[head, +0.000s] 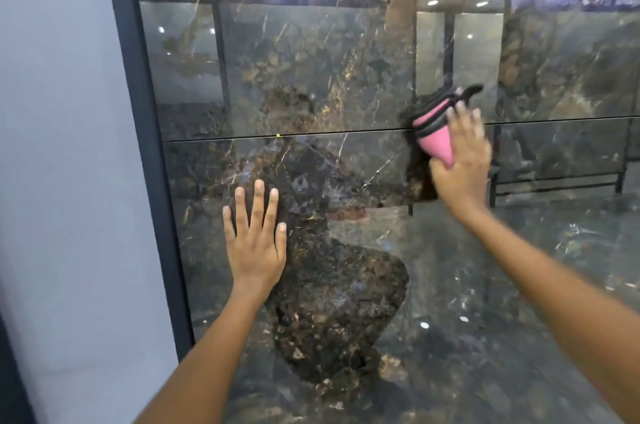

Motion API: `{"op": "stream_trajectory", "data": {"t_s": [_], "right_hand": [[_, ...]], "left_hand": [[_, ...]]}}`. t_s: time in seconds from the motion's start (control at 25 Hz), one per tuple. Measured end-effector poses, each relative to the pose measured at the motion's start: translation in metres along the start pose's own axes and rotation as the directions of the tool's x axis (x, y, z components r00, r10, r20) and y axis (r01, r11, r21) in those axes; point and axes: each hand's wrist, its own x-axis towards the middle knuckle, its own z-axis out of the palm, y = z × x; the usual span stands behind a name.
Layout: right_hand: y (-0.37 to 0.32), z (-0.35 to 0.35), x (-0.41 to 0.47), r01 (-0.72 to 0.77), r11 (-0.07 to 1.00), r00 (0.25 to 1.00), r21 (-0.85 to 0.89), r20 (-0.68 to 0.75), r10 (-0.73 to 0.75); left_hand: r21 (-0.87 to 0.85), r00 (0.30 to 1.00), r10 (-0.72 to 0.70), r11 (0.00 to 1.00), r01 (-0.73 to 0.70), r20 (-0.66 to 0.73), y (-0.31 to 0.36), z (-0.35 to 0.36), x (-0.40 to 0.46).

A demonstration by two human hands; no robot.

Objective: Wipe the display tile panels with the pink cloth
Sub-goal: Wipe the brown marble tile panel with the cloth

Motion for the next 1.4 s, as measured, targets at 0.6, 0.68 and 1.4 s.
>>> {"op": "stream_trajectory", "data": {"t_s": [0.6,0.68,1.4], "right_hand": [[-0.054,0.061,-0.151,0.647,0.758,0.737,0.077,0.192,-0.648],[-0.039,0.052,-0.24,0.87,0.449,0.303,0.206,0.494,-0.815],[-0.014,0.043,-0.315,0.527,0.836,0.752,0.152,0.375,-0.542]], "left_hand": [[-0.094,1.0,0.004,0.996,-0.003,0.009,0.0,0.0,-0.002],[-0.105,0.998,-0.001,0.994,0.007,0.056,0.003,0.0,-0.026],[-0.04,1.0,-0.016,0.999,0.016,-0.005,0.013,0.027,-0.141]]}}
